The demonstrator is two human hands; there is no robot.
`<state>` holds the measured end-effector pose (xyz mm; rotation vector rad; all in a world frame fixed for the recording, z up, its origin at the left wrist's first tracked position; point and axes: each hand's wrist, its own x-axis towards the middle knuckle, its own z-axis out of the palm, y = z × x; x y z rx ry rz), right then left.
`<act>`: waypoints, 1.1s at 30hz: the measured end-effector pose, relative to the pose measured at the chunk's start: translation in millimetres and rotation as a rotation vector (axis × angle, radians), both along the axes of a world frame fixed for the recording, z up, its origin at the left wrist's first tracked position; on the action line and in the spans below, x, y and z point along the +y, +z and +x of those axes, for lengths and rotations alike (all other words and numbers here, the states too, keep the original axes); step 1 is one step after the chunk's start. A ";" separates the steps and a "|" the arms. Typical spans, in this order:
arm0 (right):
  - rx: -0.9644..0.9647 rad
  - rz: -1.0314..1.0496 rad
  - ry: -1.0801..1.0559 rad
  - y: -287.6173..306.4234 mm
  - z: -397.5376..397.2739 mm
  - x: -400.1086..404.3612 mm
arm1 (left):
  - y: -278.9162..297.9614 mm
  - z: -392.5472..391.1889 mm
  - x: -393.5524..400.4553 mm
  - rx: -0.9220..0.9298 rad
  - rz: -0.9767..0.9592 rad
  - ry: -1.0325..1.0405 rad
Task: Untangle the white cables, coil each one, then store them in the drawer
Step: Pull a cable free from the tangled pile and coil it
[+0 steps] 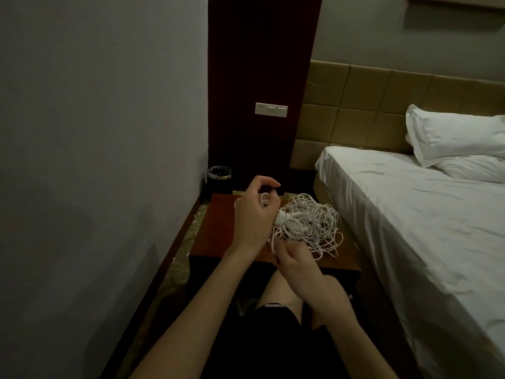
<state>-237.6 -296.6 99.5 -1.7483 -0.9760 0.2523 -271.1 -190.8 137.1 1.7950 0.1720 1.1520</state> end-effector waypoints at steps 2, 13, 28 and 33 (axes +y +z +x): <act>-0.195 -0.014 -0.007 16.0 -10.8 -7.1 | -6.4 0.1 10.9 0.081 0.142 0.066; -0.131 0.117 0.036 56.5 40.2 -23.1 | -1.1 -11.4 -0.7 0.029 0.054 -0.246; -0.358 -0.176 -0.103 7.7 -25.9 -13.1 | -13.1 -4.2 9.5 0.126 0.276 0.080; -0.557 -0.144 -0.146 42.0 -15.3 -32.1 | -18.5 -10.2 9.0 0.219 0.355 -0.075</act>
